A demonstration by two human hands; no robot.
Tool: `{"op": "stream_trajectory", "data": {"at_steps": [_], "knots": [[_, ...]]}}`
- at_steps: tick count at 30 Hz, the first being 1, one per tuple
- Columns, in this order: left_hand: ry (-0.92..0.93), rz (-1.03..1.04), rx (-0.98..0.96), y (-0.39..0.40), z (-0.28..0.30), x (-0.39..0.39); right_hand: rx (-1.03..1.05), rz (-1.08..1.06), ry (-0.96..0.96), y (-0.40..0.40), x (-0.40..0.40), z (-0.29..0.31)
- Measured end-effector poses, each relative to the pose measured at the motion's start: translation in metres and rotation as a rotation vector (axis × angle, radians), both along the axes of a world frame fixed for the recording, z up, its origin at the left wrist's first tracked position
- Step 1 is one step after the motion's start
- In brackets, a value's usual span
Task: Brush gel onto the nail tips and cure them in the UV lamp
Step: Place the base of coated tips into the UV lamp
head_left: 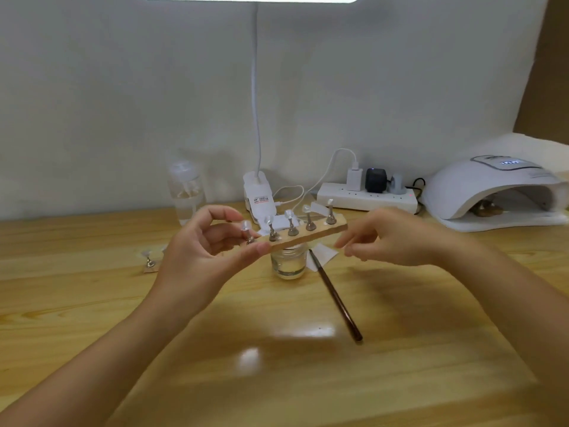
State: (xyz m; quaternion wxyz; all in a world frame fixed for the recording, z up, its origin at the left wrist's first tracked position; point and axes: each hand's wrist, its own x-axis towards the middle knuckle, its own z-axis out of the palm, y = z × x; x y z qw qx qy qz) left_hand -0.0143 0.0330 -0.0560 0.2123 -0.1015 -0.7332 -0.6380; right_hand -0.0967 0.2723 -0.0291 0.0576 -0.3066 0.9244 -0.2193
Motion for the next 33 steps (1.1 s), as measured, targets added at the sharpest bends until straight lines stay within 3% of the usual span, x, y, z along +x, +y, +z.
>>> {"op": "stream_trajectory", "data": {"at_steps": [5,10,13,20,27,33], "knots": [[-0.027,-0.114,-0.016,0.048,0.021,-0.023,-0.05,-0.14,-0.254,0.042,-0.011,0.017],[-0.085,-0.197,0.025,0.126,0.02,-0.066,0.053,-0.254,-0.453,0.072,-0.02,0.011],[-0.155,-0.223,0.122,0.172,0.021,-0.092,-0.05,-0.327,-0.492,0.086,-0.027,0.007],[-0.287,-0.353,0.46,0.246,0.017,-0.135,-0.248,-0.652,-0.395,0.154,-0.043,-0.003],[-0.358,-0.596,0.626,0.266,0.012,-0.163,-0.38,-0.969,0.113,0.21,-0.063,-0.034],[-0.385,-0.598,0.721,0.271,0.0,-0.177,-0.272,-1.001,0.12,0.206,-0.086,-0.051]]}}
